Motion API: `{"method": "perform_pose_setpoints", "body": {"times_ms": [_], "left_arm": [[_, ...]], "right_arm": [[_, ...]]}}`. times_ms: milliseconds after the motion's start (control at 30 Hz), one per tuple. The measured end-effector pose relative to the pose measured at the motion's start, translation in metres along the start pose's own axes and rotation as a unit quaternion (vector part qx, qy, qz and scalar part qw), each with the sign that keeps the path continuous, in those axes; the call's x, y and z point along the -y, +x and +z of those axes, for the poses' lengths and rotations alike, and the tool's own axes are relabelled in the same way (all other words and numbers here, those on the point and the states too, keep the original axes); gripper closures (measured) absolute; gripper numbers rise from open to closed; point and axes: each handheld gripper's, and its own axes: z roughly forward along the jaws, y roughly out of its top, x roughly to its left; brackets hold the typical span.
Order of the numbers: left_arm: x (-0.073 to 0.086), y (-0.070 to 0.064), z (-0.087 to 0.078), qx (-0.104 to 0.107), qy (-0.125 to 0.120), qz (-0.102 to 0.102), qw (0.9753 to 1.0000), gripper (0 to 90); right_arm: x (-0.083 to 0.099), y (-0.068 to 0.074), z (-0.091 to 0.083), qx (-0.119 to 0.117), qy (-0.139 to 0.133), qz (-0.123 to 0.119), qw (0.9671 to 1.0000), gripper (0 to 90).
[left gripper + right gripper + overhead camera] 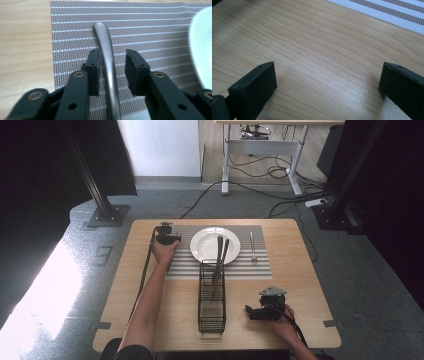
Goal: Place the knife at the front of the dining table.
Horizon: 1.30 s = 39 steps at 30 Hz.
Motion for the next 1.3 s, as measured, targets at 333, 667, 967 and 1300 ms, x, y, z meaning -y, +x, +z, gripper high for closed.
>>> {"method": "perform_pose_setpoints", "body": {"times_ms": [333, 667, 967, 1300], "left_arm": [[0.03, -0.001, -0.032, 0.012, 0.013, 0.017, 0.9997, 54.3], [0.055, 0.002, -0.045, 0.019, 0.003, 0.026, 0.9995, 59.3], [0.058, 0.002, -0.045, 0.021, -0.008, 0.019, 0.9996, 63.9], [0.058, -0.004, -0.045, 0.021, -0.005, 0.02, 0.9996, 62.7]], "right_arm": [[0.001, 0.0, -0.002, -0.004, 0.001, -0.004, 1.0, 1.1], [0.002, -0.001, -0.002, -0.006, 0.001, -0.007, 1.0, 1.1], [0.002, -0.001, -0.003, -0.008, 0.001, -0.009, 0.9999, 1.1], [0.003, -0.002, -0.003, -0.012, 0.001, -0.011, 0.9999, 1.1]]}}
